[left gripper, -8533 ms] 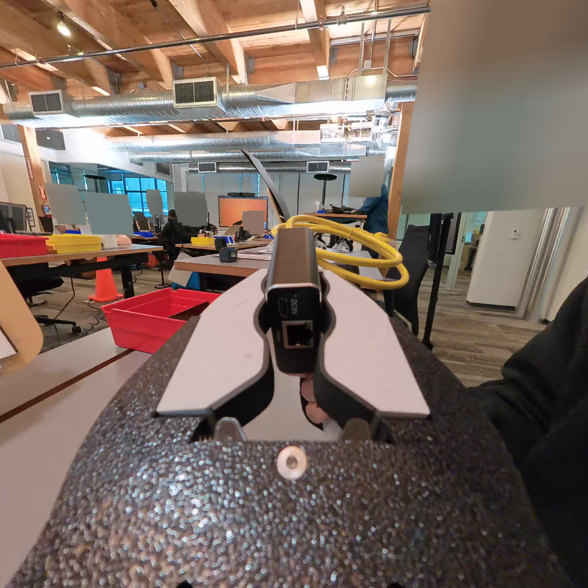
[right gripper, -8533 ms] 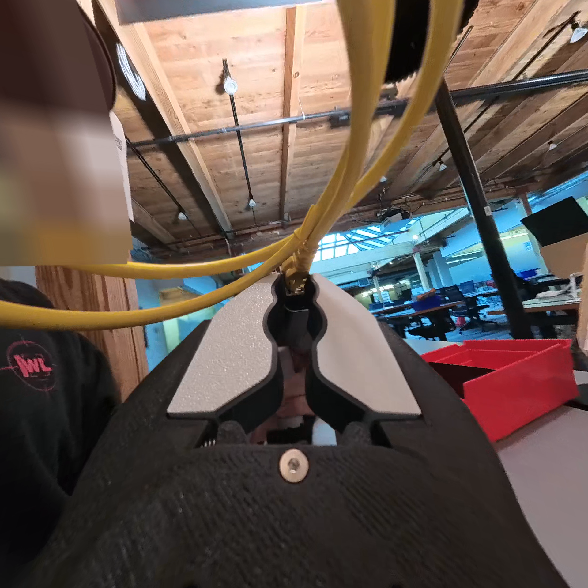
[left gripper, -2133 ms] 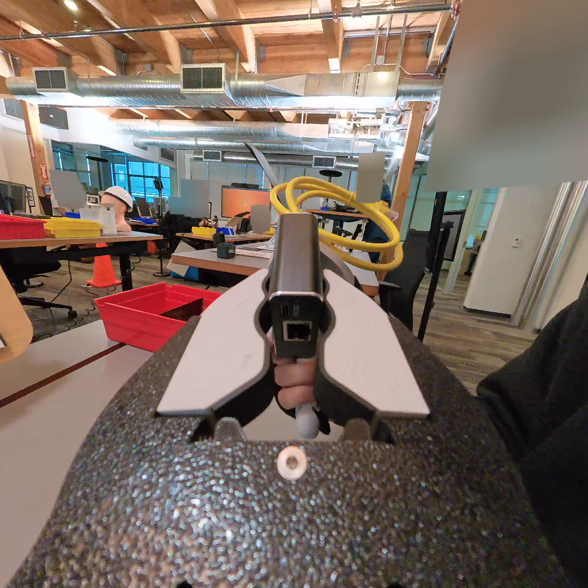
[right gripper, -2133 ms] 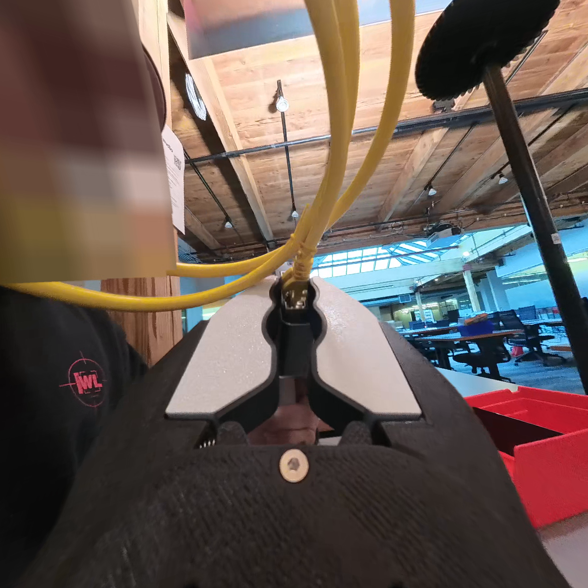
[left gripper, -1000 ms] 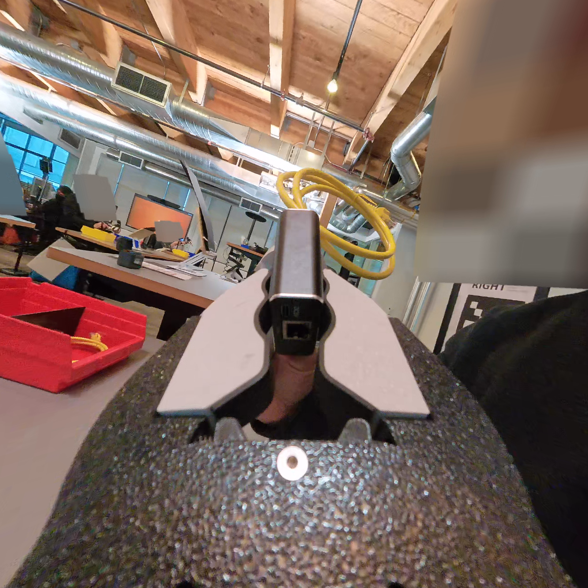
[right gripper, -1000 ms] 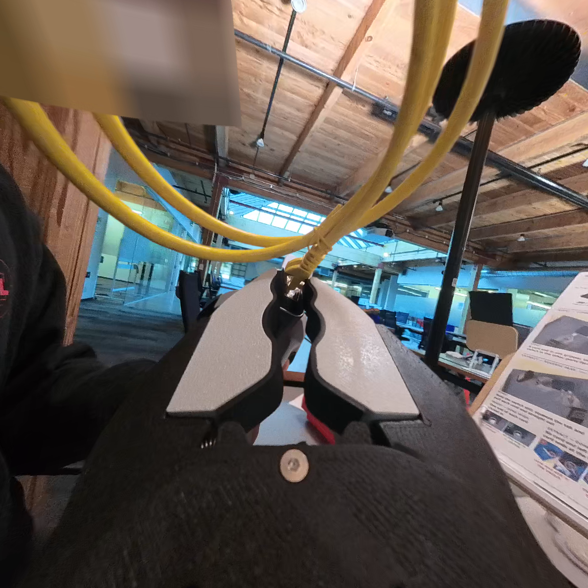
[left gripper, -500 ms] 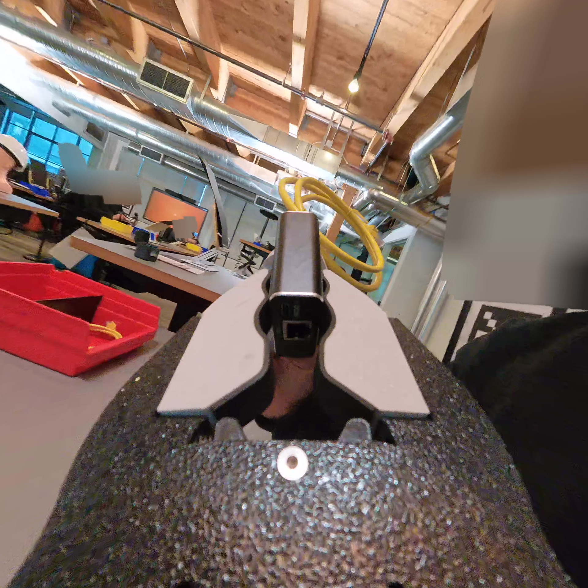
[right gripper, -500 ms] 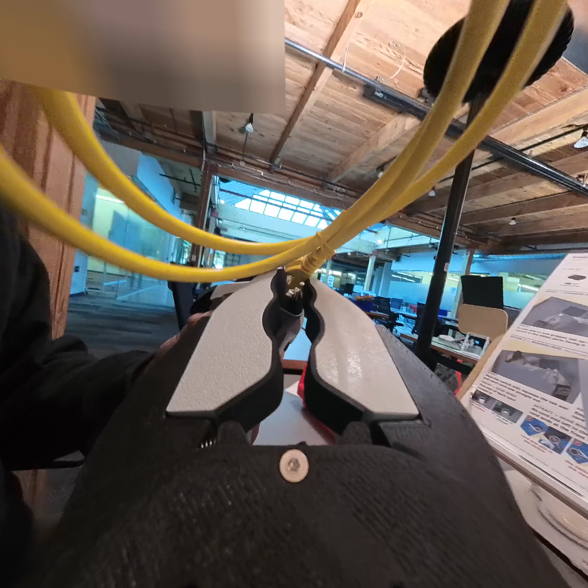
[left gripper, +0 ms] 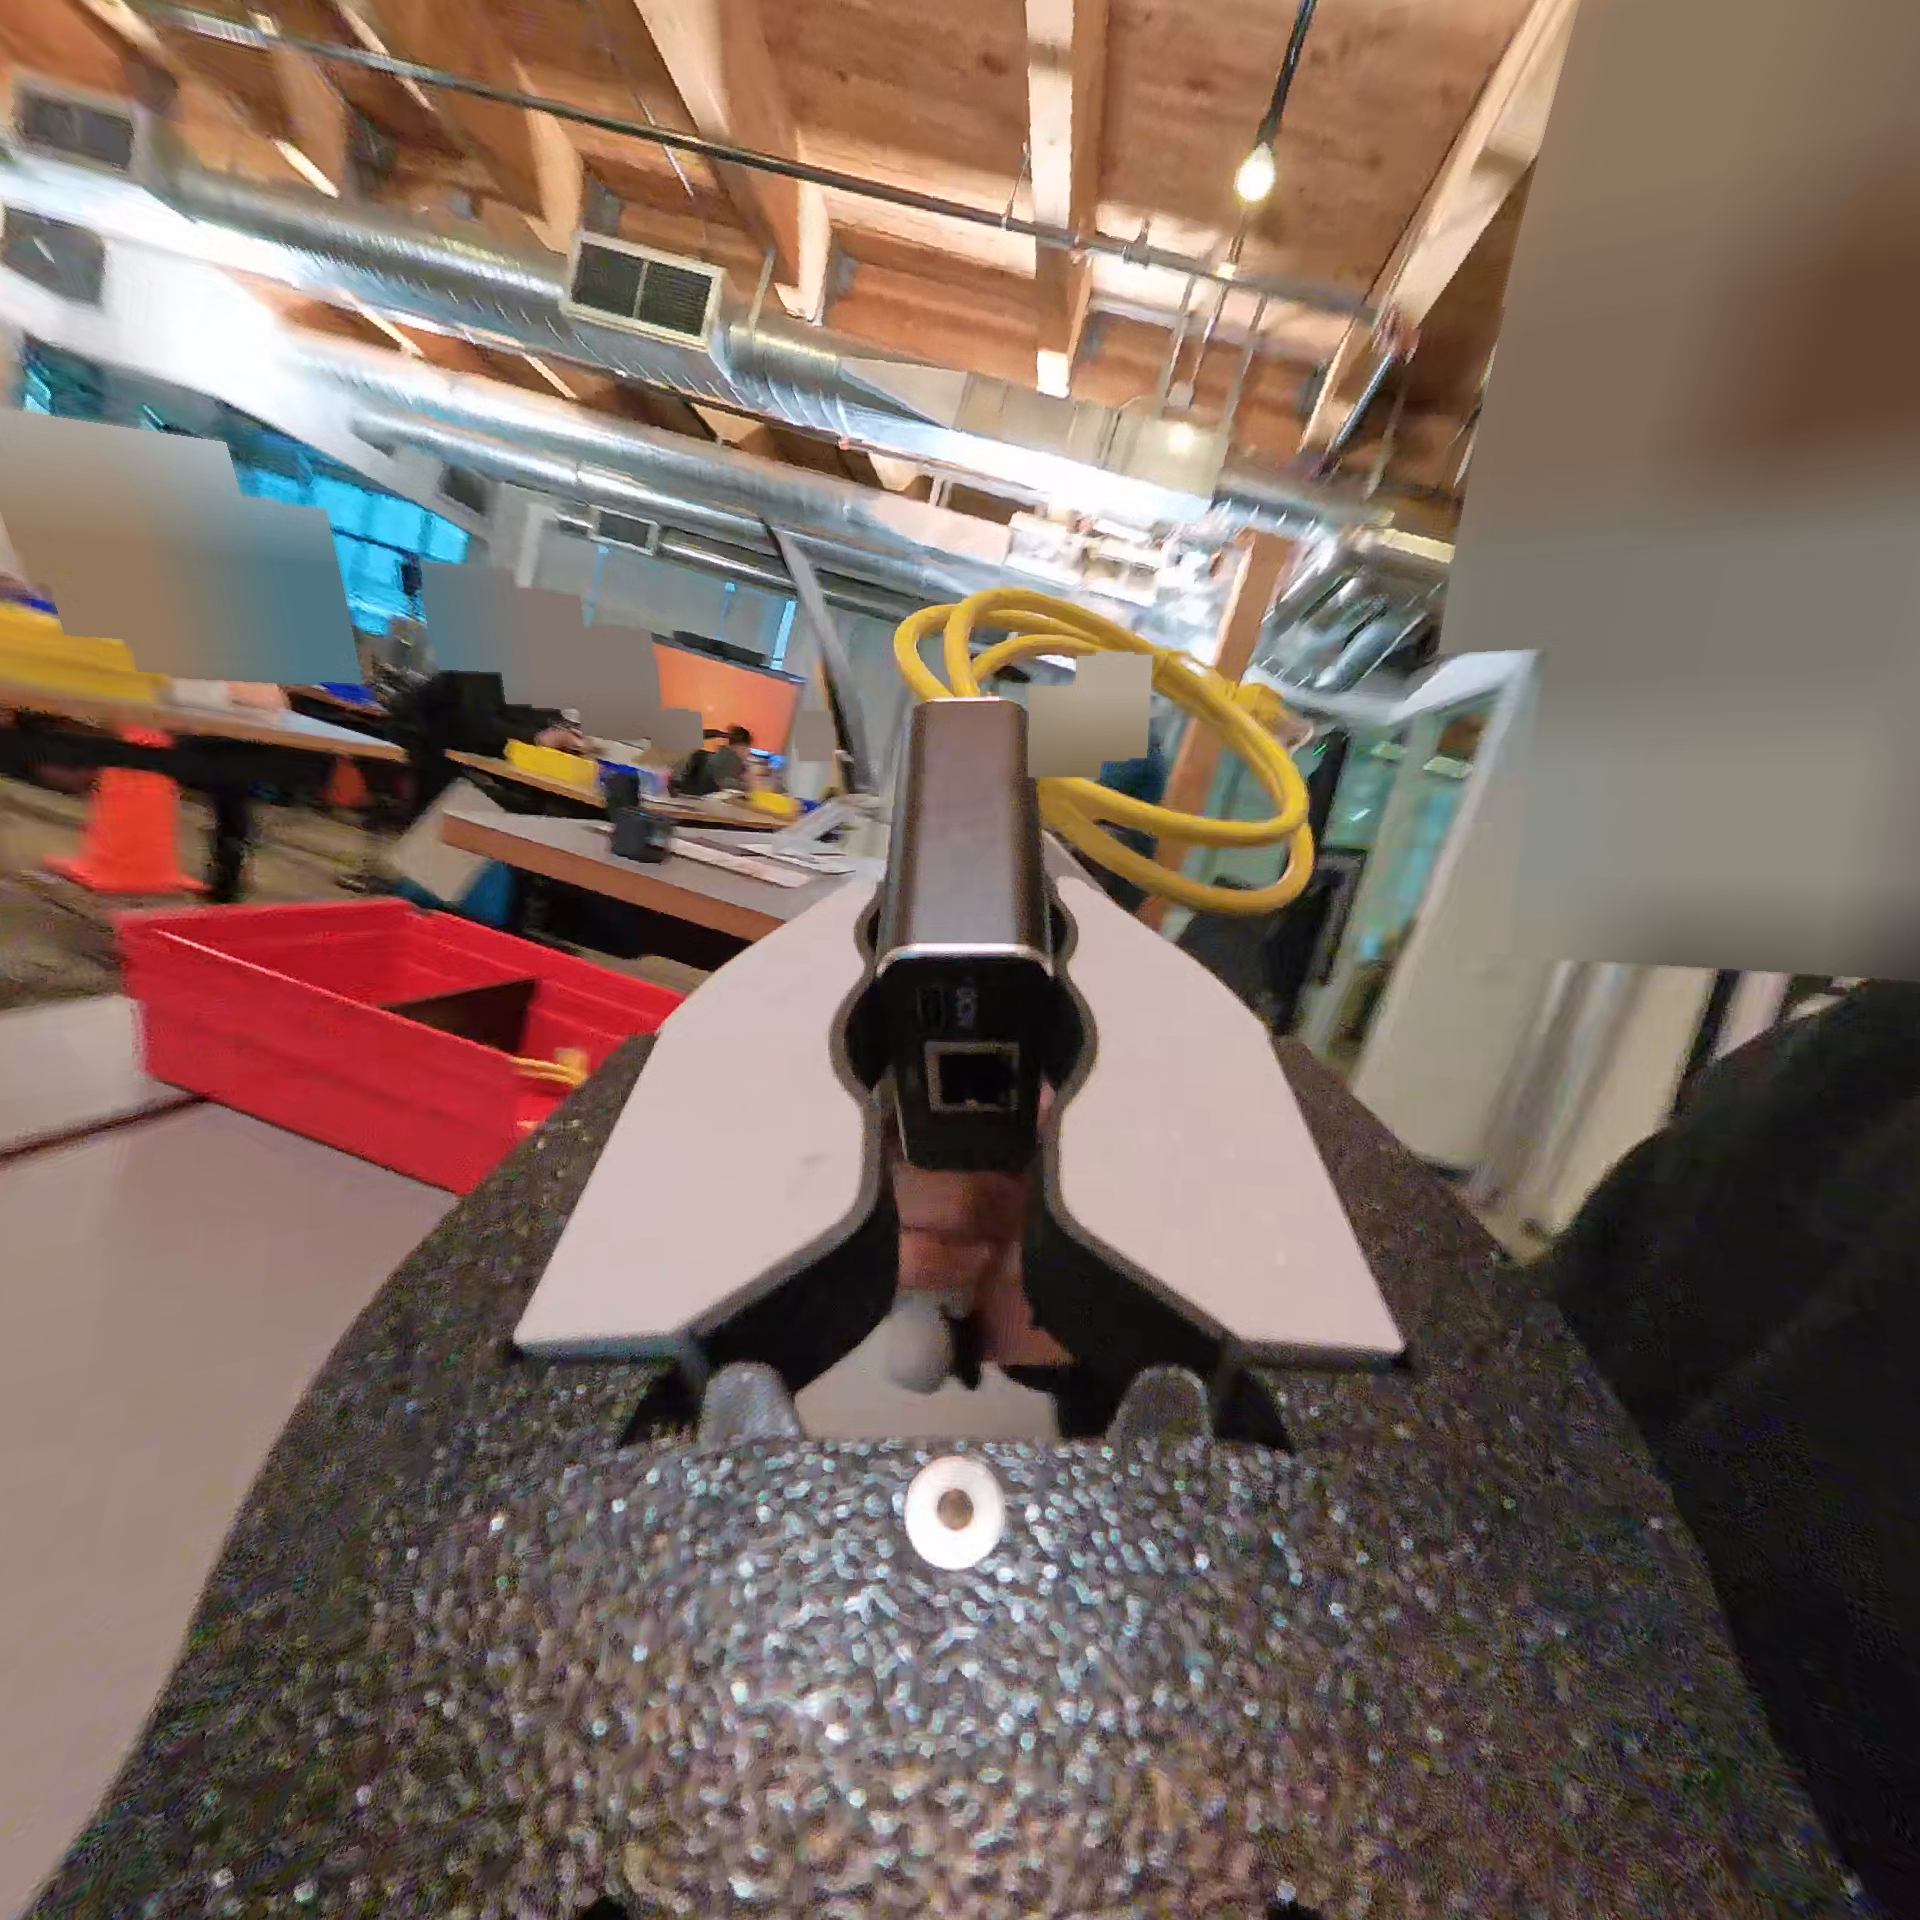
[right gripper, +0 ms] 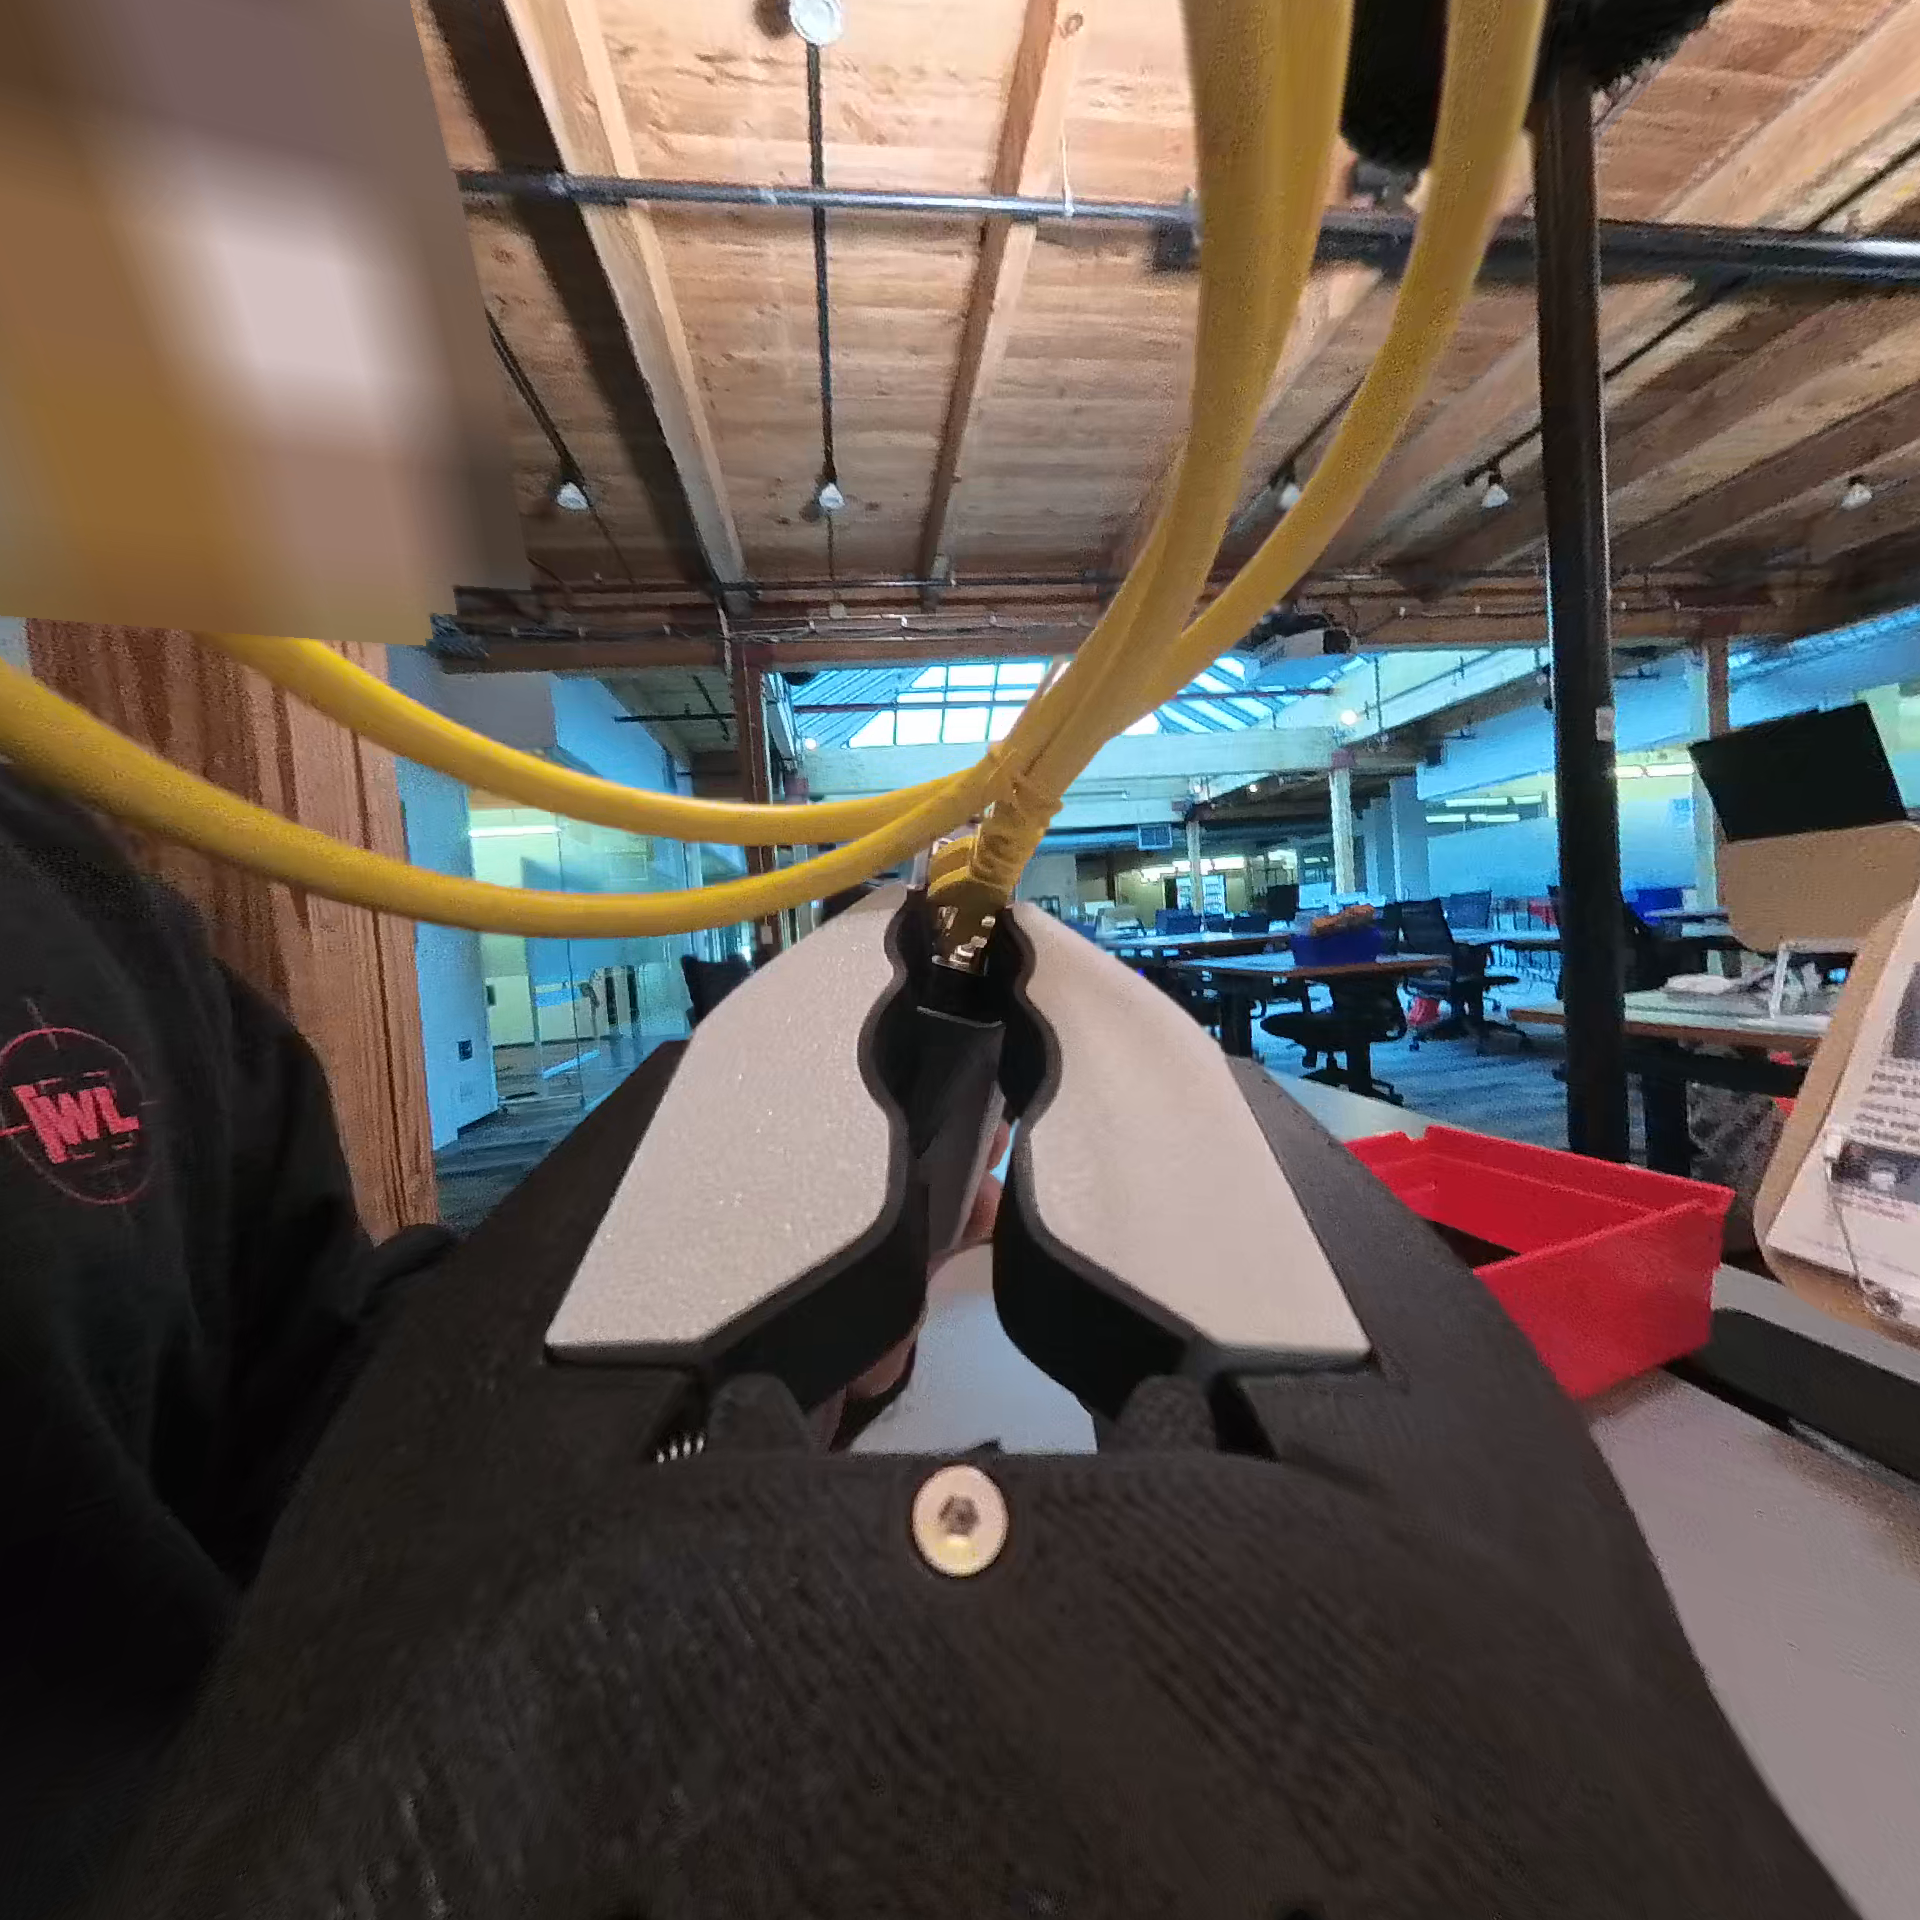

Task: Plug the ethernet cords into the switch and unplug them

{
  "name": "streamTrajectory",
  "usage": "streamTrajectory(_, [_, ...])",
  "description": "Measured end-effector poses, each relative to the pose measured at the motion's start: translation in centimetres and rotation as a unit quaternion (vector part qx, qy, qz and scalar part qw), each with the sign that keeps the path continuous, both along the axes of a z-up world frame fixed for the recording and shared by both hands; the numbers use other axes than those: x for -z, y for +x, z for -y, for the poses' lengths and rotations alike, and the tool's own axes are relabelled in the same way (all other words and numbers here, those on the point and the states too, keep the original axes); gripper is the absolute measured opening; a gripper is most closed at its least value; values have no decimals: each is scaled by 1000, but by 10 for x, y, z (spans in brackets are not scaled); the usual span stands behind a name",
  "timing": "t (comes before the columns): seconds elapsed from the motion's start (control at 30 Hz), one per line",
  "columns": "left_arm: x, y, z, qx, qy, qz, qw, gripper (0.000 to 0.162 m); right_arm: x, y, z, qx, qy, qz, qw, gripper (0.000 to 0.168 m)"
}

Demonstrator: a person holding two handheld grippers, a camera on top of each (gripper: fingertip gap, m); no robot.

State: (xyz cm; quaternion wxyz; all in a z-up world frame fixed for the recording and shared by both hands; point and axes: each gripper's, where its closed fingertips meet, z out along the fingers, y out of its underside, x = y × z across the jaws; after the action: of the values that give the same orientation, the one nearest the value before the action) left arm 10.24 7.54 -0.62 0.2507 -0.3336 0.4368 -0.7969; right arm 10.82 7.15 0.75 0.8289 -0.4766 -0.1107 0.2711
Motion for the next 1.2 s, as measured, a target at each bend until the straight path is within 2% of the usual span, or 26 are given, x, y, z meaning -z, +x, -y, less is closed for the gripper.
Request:
streamTrajectory(0.07, [1,0,0,-68,112,33,991,26,2,-1,2,-27,6,-25,999,13])
streamTrajectory(0.1, [0,-1,1,-76,138,37,987,26,1,-1,3,-41,5,-35,999,13])
streamTrajectory(0.27, [-6,-8,-3,-69,134,62,987,26,-4,-9,-1,-124,-14,-65,990,14])
streamTrajectory(0.37, [-10,-12,-6,-104,174,84,976,26,-1,-10,-4,-116,-2,-71,991,16])
streamTrajectory(0.47, [-17,-13,-20,-186,261,104,942,26,29,1,-23,-65,-101,-67,991,46])
streamTrajectory(0.57, [-28,-21,-33,-237,333,133,903,26,53,14,-21,8,-149,-32,988,58])
streamTrajectory(0.67, [-33,-29,-37,-233,357,150,892,26,60,34,-6,100,-175,6,979,67])
streamTrajectory(0.77, [-31,-30,-41,-219,365,133,895,26,44,52,19,192,-166,29,967,66])
streamTrajectory(0.83, [-29,-28,-44,-211,362,119,900,26,31,57,39,276,-163,89,943,66])
streamTrajectory(0.9, [-24,-25,-43,-186,371,102,904,26,20,55,55,343,-184,183,903,66])
streamTrajectory(0.97, [-22,-20,-41,-167,377,78,908,26,5,49,67,380,-209,266,861,67])
streamTrajectory(1.03, [-23,-13,-39,-143,379,54,913,26,-11,31,67,366,-202,333,845,56])
streamTrajectory(1.07, [-24,-8,-40,-138,382,43,913,26,-16,31,68,376,-222,361,824,55])
streamTrajectory(1.13, [-23,6,-50,-147,402,18,903,26,-34,60,83,474,-246,413,738,57])
streamTrajectory(1.17, [-22,14,-55,-153,418,6,895,26,-46,74,91,512,-240,419,710,57])
streamTrajectory(1.2, [-19,21,-58,-148,432,-9,889,26,-52,79,94,510,-232,412,718,58])
